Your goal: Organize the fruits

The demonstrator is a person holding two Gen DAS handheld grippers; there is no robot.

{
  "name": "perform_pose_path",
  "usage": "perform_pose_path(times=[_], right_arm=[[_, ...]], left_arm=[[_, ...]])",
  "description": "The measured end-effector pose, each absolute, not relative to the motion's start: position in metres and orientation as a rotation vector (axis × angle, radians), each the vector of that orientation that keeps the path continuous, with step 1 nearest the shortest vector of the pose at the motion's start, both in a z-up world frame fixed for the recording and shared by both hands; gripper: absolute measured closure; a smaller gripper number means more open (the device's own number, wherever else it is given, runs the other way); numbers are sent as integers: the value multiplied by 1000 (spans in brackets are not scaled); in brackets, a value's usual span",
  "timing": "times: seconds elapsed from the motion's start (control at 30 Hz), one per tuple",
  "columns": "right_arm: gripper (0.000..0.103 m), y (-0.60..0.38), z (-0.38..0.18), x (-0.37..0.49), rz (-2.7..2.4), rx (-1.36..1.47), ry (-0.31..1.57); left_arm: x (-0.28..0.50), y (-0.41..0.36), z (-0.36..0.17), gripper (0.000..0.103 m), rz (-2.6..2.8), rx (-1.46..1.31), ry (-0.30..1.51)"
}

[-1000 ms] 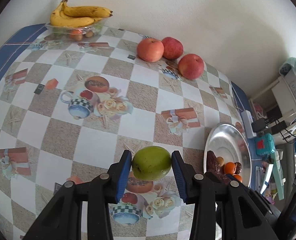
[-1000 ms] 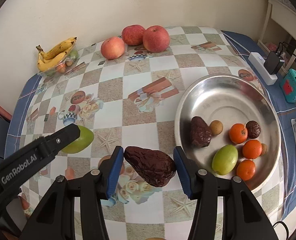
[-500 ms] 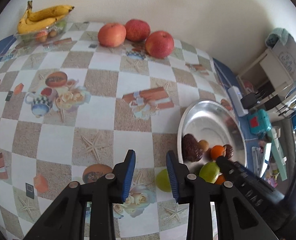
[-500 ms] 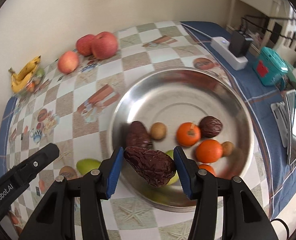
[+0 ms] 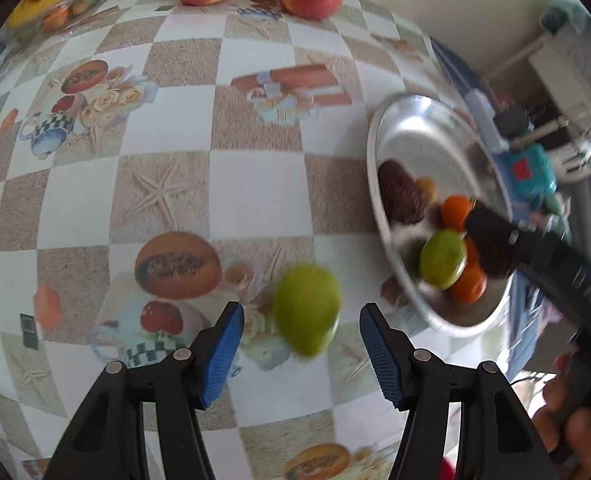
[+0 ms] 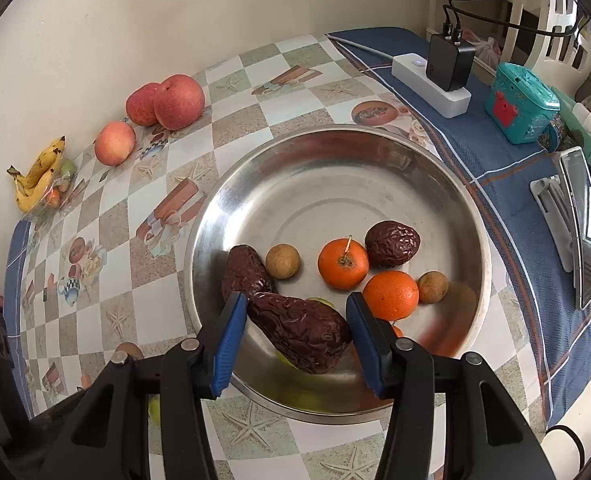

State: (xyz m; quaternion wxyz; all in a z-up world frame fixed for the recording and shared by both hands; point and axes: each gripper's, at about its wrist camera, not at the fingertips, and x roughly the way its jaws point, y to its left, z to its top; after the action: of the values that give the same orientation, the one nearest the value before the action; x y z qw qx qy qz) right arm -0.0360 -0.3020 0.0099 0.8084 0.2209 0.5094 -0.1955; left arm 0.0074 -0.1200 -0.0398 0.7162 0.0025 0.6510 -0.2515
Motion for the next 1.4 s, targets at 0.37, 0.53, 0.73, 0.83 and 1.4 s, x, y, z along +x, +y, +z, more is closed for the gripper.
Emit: perform_pose_path(times=[0.37,0.53,0.73,0.83,1.4], right_arm=[[50,-303,9,-38,-409,503,1088],[50,-304,10,-38,-408,508,1085],[50,-313,9,-42,-419,543,1072],[50,-320,9,-45,-439,557,1064],[48,-342,8,-54,-473,604,1026]], left_arm=[[4,-125,-47,60,-604,21,1444],[3,-129,-41,60,-605,35,1419],[9,-128,-8,60,-706,-103,1294],[11,-146,1,60,-760,-130,1237],[30,-143,-10,16,-559,-50,1202]])
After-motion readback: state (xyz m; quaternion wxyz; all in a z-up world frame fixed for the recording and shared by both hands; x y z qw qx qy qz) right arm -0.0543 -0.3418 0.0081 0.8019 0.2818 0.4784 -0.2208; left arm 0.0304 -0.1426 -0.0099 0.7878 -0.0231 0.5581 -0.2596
